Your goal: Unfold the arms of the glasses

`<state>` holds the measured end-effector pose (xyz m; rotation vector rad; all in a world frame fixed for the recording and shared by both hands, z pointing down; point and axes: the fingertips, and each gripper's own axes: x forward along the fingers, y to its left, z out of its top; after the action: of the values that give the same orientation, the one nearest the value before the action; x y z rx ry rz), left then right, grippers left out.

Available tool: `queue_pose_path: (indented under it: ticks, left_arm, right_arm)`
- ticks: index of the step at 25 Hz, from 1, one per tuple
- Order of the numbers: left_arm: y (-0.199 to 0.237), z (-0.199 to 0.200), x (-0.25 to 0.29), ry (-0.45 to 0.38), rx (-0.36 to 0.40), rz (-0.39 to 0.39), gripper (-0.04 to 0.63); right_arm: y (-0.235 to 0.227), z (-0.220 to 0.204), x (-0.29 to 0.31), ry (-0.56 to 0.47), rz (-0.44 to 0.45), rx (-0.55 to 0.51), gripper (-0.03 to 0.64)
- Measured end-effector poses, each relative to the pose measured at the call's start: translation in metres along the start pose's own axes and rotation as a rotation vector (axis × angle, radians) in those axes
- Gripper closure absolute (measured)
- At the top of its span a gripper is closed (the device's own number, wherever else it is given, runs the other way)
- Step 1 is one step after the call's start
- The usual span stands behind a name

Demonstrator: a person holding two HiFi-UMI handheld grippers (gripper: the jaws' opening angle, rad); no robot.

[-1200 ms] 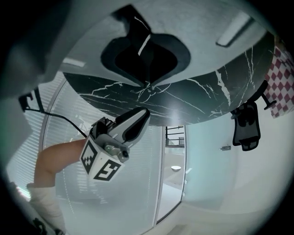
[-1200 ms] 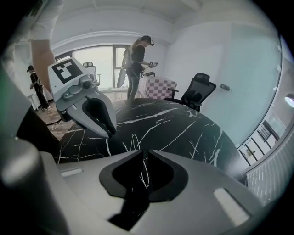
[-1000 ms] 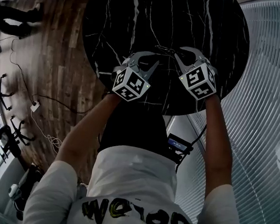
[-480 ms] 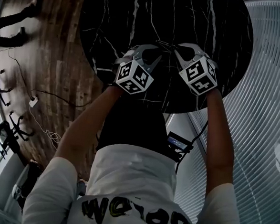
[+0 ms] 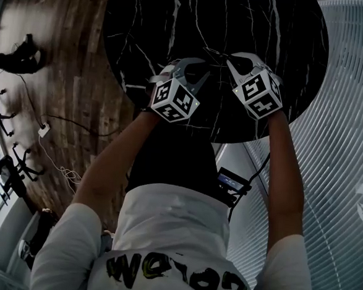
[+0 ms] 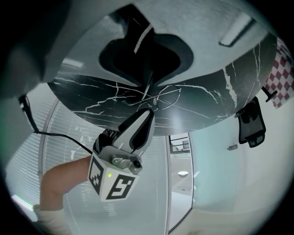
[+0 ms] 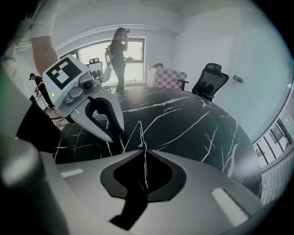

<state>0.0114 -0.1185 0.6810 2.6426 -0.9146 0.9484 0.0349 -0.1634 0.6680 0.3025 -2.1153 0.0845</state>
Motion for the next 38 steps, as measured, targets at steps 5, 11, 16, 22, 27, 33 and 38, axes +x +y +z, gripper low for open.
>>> queue_pose_path:
  ticks: [5,11,16,22,27,33,38]
  left_arm:
    - [-0.009,-0.001,-0.003,0.004,-0.007,-0.004,0.526]
    - [-0.021,-0.003,-0.006,0.008,-0.013,-0.007,0.526]
    - [-0.031,-0.004,-0.007,0.011,-0.018,-0.013,0.526]
    - [-0.043,-0.004,-0.007,0.014,-0.030,-0.022,0.526]
    - [-0.053,-0.003,-0.007,0.018,-0.044,-0.022,0.526]
    - [-0.061,-0.001,-0.004,0.025,-0.070,-0.016,0.526]
    - [-0.071,0.001,-0.002,0.031,-0.081,-0.023,0.526]
  right_arm:
    - [-0.001,-0.001,0.001,0.002,-0.005,0.006,0.603]
    - [0.000,0.000,0.000,0.004,-0.010,0.004,0.603]
    - [0.000,0.000,0.000,0.003,-0.012,0.003,0.603]
    - [-0.001,0.000,0.001,0.002,-0.013,0.005,0.603]
    - [0.000,0.000,0.000,0.001,-0.011,0.004,0.603]
    - [0.000,-0.001,-0.001,0.002,-0.014,-0.007,0.603]
    - [0.000,-0.002,-0.002,0.002,-0.018,-0.013,0.601]
